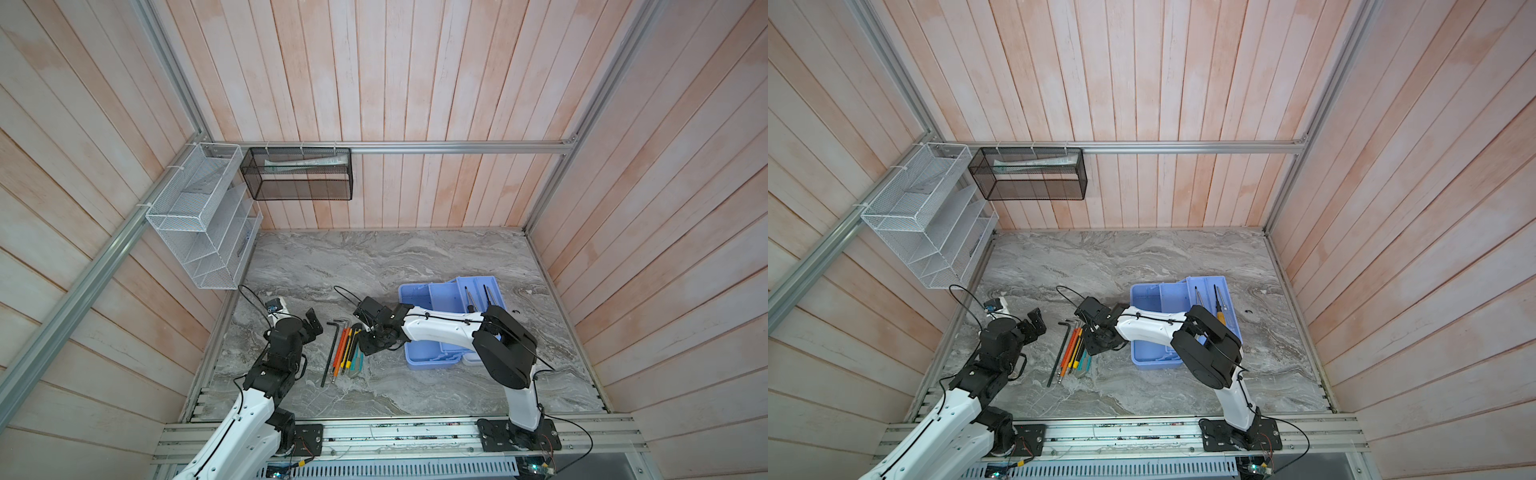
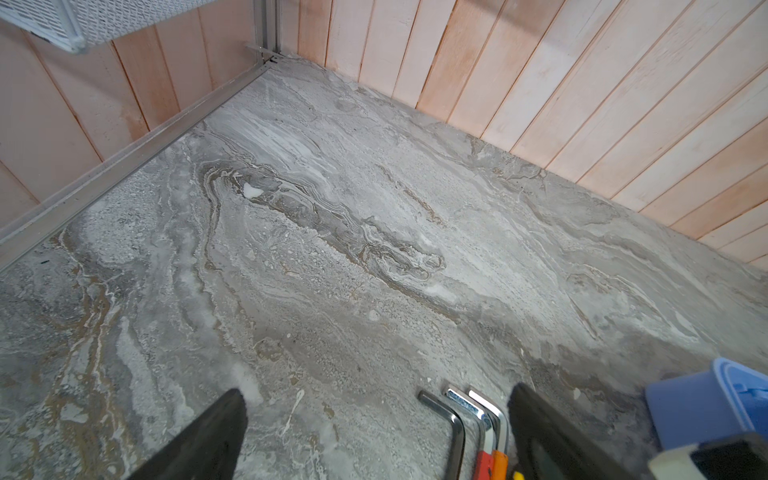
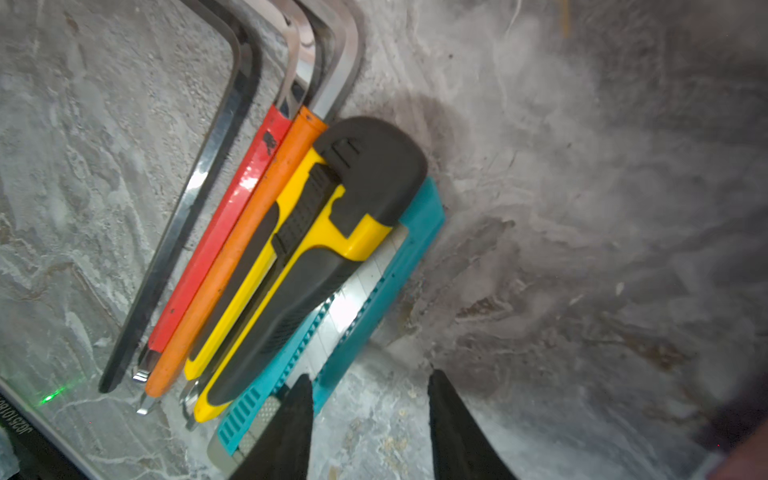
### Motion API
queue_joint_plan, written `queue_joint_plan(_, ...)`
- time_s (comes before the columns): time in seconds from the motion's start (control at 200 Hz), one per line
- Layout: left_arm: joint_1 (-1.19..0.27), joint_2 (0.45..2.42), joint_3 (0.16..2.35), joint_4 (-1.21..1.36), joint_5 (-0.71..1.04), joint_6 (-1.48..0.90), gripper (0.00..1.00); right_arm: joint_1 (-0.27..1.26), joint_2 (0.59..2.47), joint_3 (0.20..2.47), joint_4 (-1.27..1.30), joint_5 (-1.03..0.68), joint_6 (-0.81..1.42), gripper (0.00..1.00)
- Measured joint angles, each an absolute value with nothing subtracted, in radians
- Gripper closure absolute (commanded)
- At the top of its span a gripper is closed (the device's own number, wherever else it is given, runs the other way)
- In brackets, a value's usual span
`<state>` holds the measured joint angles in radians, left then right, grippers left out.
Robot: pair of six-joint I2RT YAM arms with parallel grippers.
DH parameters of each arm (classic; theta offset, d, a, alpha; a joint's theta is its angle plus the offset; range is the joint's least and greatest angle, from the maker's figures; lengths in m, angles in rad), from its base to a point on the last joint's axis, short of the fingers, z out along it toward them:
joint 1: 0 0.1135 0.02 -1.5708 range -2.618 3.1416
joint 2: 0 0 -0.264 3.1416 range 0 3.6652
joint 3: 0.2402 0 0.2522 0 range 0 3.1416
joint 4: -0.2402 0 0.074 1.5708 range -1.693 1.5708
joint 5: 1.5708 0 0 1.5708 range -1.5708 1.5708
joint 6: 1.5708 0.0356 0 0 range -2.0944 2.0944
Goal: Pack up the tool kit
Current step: 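Move the open right gripper back over the remaining tools, then lower the right gripper around the teal box cutter and close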
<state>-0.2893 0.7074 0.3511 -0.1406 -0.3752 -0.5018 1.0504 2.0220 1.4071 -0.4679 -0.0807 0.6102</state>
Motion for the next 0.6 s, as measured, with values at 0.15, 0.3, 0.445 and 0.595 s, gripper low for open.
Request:
queue_joint_plan(0.15,-0.289,0.701,0.351,-0.142,-0.375,-0.502,0.0,1.05,2.028,1.407,-0.467,-0.081,0.622,0.57)
queue_joint_plan(0.3,-0.289,0.699,0.351,-0.142,-0.375,-0.502,0.0,1.05,2.035,1.408,-0.46,-0.084,0.627,0.58)
queue_joint_plan(0.445,-0.289,0.699,0.351,-0.142,-0.375,-0.502,0.0,1.05,2.048,1.415,-0.449,-0.089,0.628,0.59)
queue_joint_plan(0.595,-0.289,0.699,0.351,-0.142,-0.375,-0.502,0.0,1.05,2.056,1.425,-0.445,-0.088,0.628,0.6)
